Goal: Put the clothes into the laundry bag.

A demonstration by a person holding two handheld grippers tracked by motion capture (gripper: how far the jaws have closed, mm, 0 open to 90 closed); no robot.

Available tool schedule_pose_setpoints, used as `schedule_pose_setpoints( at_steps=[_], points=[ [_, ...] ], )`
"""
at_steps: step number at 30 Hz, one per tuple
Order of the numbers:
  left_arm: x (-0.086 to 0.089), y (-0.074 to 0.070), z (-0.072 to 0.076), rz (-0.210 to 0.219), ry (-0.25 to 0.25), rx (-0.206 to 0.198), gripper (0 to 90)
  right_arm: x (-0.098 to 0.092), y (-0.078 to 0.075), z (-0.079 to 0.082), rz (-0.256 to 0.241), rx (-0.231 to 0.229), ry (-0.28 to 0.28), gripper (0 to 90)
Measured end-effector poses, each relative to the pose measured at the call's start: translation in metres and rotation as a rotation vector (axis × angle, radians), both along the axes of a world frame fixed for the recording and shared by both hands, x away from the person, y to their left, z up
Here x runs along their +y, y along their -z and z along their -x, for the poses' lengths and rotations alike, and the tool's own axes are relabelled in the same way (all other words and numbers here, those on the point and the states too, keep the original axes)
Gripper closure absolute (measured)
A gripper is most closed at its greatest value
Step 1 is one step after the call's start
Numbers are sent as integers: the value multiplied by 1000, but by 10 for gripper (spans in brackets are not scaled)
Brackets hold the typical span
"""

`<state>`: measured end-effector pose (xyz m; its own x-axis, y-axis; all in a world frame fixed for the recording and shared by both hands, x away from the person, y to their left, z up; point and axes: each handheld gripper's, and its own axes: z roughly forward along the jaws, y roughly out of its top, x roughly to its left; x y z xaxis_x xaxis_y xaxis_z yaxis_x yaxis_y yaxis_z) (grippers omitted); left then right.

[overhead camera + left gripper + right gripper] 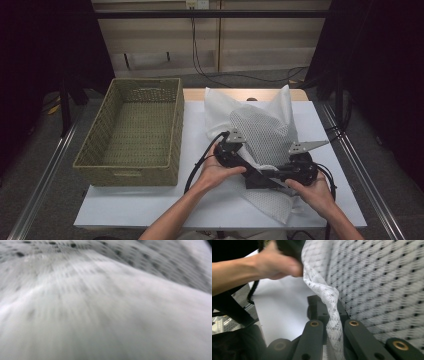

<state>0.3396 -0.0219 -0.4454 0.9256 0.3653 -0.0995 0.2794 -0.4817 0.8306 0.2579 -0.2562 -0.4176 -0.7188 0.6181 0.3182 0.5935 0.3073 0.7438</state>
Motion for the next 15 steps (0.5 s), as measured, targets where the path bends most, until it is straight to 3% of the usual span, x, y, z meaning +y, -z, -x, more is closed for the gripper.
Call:
schedule_pose_setpoints(
  at_steps=[3, 4, 6, 10, 13, 14, 15],
  points=[
    [9, -5, 10, 5, 37, -4, 232, -2, -1, -1, 9, -2, 13, 886],
    [13, -8, 18, 19, 75, -14, 193, -2, -1, -1, 10, -3, 16, 886],
    [14, -9, 21, 13, 90, -15, 174, -2, -1, -1, 11, -3, 18, 886],
    [10, -2, 28, 25, 139, 22, 57, -3, -1, -2, 12, -7, 23, 886],
    [1, 6, 34, -11, 169, 19, 35, -3, -2, -2, 11, -9, 25, 886],
    [-5, 11, 36, -42, 148, -7, 36, -3, -3, -2, 9, -7, 26, 886],
    [-7, 13, 36, -41, 137, -14, 54, -3, -3, -2, 9, -9, 23, 886]
  ],
)
